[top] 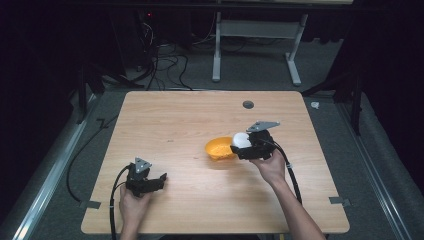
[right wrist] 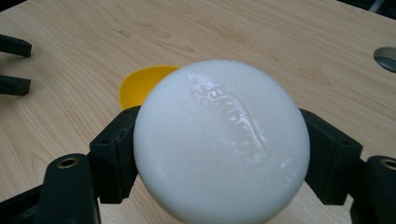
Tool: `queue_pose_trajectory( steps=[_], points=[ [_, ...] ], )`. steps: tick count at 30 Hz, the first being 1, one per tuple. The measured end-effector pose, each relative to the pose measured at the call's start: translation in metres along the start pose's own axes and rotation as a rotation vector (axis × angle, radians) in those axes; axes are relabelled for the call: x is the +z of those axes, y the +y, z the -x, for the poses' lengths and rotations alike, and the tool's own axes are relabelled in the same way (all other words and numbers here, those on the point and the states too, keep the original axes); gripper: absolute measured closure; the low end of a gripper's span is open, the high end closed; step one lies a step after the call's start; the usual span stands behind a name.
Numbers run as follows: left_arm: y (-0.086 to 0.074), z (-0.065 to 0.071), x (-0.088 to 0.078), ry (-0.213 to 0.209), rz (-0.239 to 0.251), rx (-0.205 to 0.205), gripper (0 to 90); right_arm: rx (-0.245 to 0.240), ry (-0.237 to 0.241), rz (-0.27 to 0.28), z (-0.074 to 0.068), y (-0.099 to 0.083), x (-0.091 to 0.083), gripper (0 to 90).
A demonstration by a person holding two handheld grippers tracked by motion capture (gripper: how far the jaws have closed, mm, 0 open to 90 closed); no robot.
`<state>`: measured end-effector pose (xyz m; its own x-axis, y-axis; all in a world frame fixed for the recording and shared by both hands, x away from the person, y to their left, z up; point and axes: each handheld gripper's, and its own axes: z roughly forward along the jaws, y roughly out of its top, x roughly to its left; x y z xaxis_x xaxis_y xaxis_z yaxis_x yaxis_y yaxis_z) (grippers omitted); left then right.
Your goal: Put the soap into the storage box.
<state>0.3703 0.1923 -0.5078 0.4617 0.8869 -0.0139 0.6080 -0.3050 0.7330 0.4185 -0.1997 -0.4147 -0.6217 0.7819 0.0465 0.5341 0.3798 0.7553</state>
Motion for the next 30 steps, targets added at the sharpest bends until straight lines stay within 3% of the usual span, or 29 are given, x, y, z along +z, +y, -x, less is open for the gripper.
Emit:
queue_pose_trajectory(
  steps=[7, 19, 30],
  points=[
    [0.0, 0.0, 0.0, -0.001, 0.001, 0.0, 20.3, 0.001, 0.009, -0.005, -0.002, 0.002, 0.006, 25.0],
    [0.0, 0.0, 0.0, -0.001, 0.001, 0.001, 20.3, -0.037, 0.003, -0.032, -0.01, 0.011, 0.017, 25.0],
    [0.0, 0.0, 0.0, -0.001, 0.001, 0.0, 20.3, -0.024, 0.017, -0.034, -0.011, 0.014, 0.031, 24.9]
  ],
)
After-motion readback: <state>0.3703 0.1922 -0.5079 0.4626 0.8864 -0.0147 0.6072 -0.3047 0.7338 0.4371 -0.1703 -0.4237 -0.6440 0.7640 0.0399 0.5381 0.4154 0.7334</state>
